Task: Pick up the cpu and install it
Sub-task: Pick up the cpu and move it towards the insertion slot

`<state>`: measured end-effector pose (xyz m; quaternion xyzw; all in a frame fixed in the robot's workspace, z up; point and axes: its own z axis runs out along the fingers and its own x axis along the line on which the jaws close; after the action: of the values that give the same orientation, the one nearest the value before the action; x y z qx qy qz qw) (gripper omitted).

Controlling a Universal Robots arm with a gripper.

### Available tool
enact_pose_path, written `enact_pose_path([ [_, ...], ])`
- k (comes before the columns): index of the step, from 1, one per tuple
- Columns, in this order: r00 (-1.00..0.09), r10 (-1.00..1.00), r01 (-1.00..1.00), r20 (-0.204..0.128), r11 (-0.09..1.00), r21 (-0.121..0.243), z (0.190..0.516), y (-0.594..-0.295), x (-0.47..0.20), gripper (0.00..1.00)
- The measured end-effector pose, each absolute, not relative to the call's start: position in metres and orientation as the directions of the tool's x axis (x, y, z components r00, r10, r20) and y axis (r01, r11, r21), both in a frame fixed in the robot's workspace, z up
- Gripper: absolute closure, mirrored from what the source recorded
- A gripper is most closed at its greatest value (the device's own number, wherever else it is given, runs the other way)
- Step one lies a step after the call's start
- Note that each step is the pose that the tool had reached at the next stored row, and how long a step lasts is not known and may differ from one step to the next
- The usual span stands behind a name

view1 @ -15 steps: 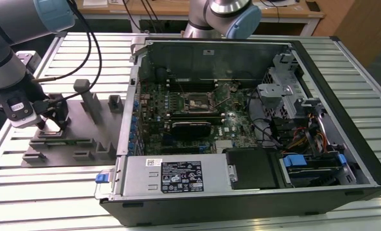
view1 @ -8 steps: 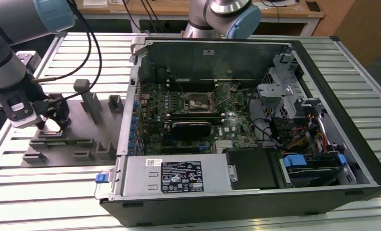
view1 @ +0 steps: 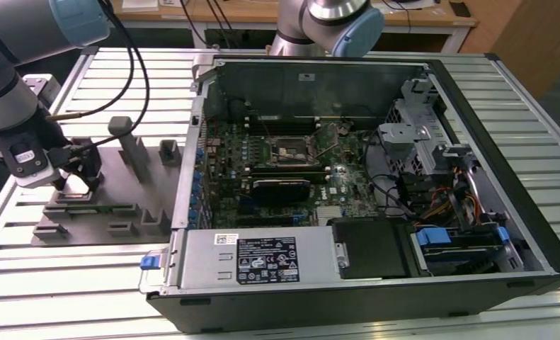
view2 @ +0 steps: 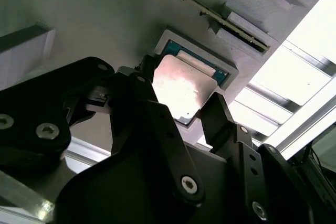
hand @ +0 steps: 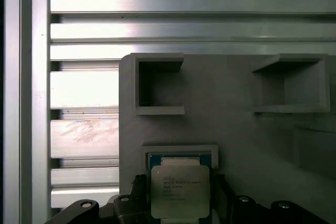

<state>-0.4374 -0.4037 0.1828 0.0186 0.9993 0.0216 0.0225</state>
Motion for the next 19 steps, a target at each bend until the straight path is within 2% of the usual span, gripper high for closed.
enact_pose_path([
  [6,-0.998,0.038,0.036,-0.044,0.998,0.044,0.1831,-0.4037,-0.4374,0.4],
  [7,-0.998,0.038,0.036,-0.044,0.998,0.044,0.1831,-0.4037,-0.4374,0.46],
  [19,-0.998,0.038,0.036,-0.044,0.998,0.044,0.1901,-0.4037,-0.4374,0.46],
])
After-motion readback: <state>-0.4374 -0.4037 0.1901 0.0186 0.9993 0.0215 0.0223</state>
